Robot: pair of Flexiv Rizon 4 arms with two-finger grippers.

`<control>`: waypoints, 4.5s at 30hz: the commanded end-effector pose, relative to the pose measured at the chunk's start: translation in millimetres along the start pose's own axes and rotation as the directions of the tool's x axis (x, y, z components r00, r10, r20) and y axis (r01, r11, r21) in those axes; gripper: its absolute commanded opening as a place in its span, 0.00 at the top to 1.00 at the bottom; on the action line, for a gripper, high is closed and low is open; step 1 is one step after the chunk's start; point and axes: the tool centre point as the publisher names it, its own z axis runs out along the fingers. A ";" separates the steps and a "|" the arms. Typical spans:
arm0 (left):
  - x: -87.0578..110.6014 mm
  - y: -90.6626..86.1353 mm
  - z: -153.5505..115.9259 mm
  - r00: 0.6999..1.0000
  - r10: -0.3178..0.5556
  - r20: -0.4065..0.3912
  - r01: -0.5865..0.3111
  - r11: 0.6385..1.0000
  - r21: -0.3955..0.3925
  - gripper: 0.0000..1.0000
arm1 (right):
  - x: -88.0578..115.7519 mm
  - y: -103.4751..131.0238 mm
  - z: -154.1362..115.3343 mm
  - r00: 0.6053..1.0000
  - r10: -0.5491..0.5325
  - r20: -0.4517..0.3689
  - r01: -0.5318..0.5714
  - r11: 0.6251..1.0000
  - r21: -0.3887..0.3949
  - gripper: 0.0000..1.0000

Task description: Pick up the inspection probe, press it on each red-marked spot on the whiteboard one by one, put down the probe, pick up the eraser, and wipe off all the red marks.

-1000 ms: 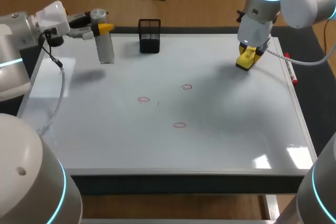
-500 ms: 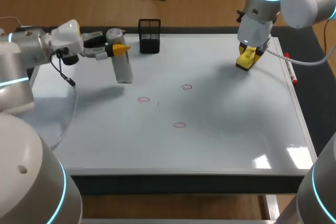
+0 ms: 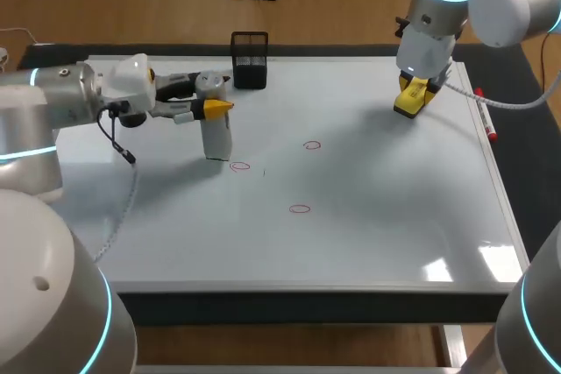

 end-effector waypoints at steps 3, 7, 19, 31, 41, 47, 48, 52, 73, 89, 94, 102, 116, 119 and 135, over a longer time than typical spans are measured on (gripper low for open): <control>8.8 7.2 11.2 1.000 0.014 -0.006 -0.013 1.000 0.012 1.00 | 0.0 -0.6 -0.5 1.000 -0.002 -0.003 0.002 1.000 0.002 1.00; 11.7 9.9 19.1 0.999 0.030 -0.012 -0.030 1.000 0.004 1.00 | 0.0 -0.6 -0.5 1.000 -0.002 -0.003 0.002 1.000 0.002 1.00; 16.9 14.4 30.5 1.000 0.018 -0.024 -0.018 1.000 0.011 1.00 | 0.0 -0.6 -0.5 1.000 -0.002 -0.003 0.002 1.000 0.002 1.00; 17.0 27.3 29.4 0.999 0.029 -0.024 -0.029 0.999 0.018 1.00 | 0.0 -0.6 -0.5 1.000 -0.002 -0.003 0.002 1.000 0.002 1.00; 18.8 31.3 29.2 0.997 0.052 -0.051 -0.052 0.999 -0.001 1.00 | 0.0 -0.6 -0.5 1.000 -0.002 -0.003 0.002 1.000 0.002 1.00; 19.5 31.6 28.2 0.997 0.058 -0.059 -0.059 0.998 -0.011 1.00 | 0.0 -0.6 -0.5 1.000 -0.002 -0.003 0.002 1.000 0.002 1.00; 19.6 31.6 28.1 0.996 0.058 -0.060 -0.059 0.998 -0.013 1.00 | 0.0 -0.6 -0.5 1.000 -0.002 -0.003 0.002 1.000 0.002 1.00; 19.8 31.8 27.6 0.996 0.059 -0.061 -0.060 0.998 -0.014 1.00 | 0.0 -0.6 -0.5 1.000 -0.002 -0.003 0.002 1.000 0.002 1.00; 15.4 24.6 26.6 0.997 0.049 -0.052 -0.049 0.999 -0.001 1.00 | 0.0 -0.6 -0.5 1.000 -0.002 -0.003 0.002 1.000 0.002 1.00; -48.5 -15.6 -26.4 0.996 0.044 0.083 -0.046 0.999 0.024 1.00 | 0.0 -0.6 -0.5 1.000 -0.002 -0.003 0.002 1.000 0.002 1.00; -71.5 -26.4 -56.3 0.987 0.049 0.151 -0.054 0.998 0.034 1.00 | 0.0 -0.6 -0.5 1.000 -0.002 -0.003 0.002 1.000 0.002 1.00; -99.9 -36.9 -98.6 0.967 0.058 0.247 -0.068 0.997 0.031 1.00 | 0.0 -0.6 -0.5 1.000 -0.002 -0.003 0.002 1.000 0.002 1.00; -114.4 -39.7 -138.7 0.945 0.063 0.321 -0.081 0.996 0.043 1.00 | 0.0 -0.6 -0.5 1.000 -0.002 -0.003 0.002 1.000 0.002 1.00; -113.9 -40.0 -140.0 0.944 0.063 0.323 -0.081 0.996 0.043 1.00 | 0.0 -0.6 -0.5 1.000 -0.002 -0.003 0.002 1.000 0.002 1.00; -113.9 -40.0 -140.0 0.944 0.063 0.323 -0.081 0.996 0.043 1.00 | -17.4 25.5 -1.7 0.998 -0.059 0.015 0.059 0.998 0.004 1.00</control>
